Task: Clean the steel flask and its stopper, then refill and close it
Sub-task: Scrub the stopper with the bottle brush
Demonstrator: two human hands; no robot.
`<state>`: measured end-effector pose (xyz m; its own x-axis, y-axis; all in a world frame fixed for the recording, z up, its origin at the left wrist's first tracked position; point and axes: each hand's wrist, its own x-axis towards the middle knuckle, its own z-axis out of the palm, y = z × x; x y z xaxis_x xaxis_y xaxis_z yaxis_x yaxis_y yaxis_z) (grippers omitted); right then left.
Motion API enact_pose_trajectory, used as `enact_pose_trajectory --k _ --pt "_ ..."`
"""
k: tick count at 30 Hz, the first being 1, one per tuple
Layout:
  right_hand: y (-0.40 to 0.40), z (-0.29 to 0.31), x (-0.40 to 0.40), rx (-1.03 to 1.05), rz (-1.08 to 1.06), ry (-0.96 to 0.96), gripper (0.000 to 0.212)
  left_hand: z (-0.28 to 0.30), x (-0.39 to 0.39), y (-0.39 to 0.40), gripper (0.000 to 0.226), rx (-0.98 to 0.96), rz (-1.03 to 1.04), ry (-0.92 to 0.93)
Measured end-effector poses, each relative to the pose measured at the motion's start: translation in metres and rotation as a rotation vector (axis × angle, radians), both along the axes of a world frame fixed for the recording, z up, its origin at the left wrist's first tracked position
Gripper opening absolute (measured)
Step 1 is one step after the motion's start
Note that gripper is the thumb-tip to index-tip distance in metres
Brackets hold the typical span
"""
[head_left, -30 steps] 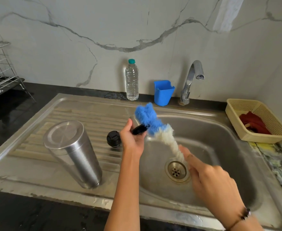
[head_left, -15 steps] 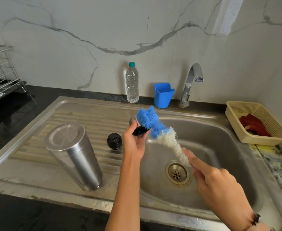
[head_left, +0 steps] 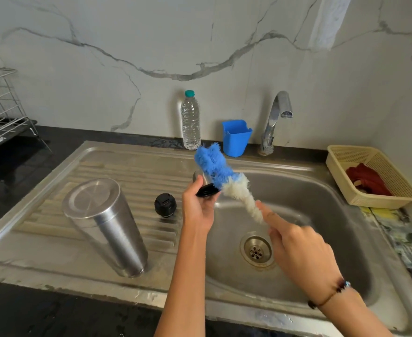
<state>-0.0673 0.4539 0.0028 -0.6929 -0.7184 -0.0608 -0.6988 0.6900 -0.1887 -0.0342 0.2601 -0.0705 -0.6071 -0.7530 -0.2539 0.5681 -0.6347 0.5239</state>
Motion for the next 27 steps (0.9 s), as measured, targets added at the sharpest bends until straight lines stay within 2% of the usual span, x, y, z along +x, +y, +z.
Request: enact_pose_trajectory --k 4,7,9,16,21,24,25,27 --pt "0.009 0.001 0.007 0.025 0.035 -0.024 0.057 -0.005 0.008 -0.008 0.033 0.056 0.054 0.021" --pt "0.015 0.0 0.014 0.047 0.054 -0.026 0.057 -0.007 0.011 -0.014 0.026 0.051 0.09 -0.007" --pt "0.008 0.002 0.01 0.031 0.049 -0.022 0.058 -0.007 0.009 -0.013 0.034 0.04 0.085 -0.022" --pt "-0.011 0.001 -0.011 -0.245 0.078 -0.11 0.055 -0.01 0.012 -0.015 0.042 0.062 0.041 -0.075" --pt "0.0 0.001 -0.002 -0.111 0.077 -0.089 0.053 -0.01 0.013 -0.028 0.038 0.044 0.123 0.005" --pt "-0.004 0.005 -0.003 -0.066 0.075 -0.082 0.053 -0.009 0.012 -0.021 0.06 -0.028 0.118 -0.007" --pt "-0.007 0.005 -0.006 -0.07 0.083 -0.081 0.053 -0.009 0.012 -0.021 0.062 -0.041 0.111 -0.022" --pt "-0.014 0.005 -0.01 -0.1 0.098 -0.101 0.054 -0.009 0.012 -0.021 0.049 -0.065 0.065 -0.026"
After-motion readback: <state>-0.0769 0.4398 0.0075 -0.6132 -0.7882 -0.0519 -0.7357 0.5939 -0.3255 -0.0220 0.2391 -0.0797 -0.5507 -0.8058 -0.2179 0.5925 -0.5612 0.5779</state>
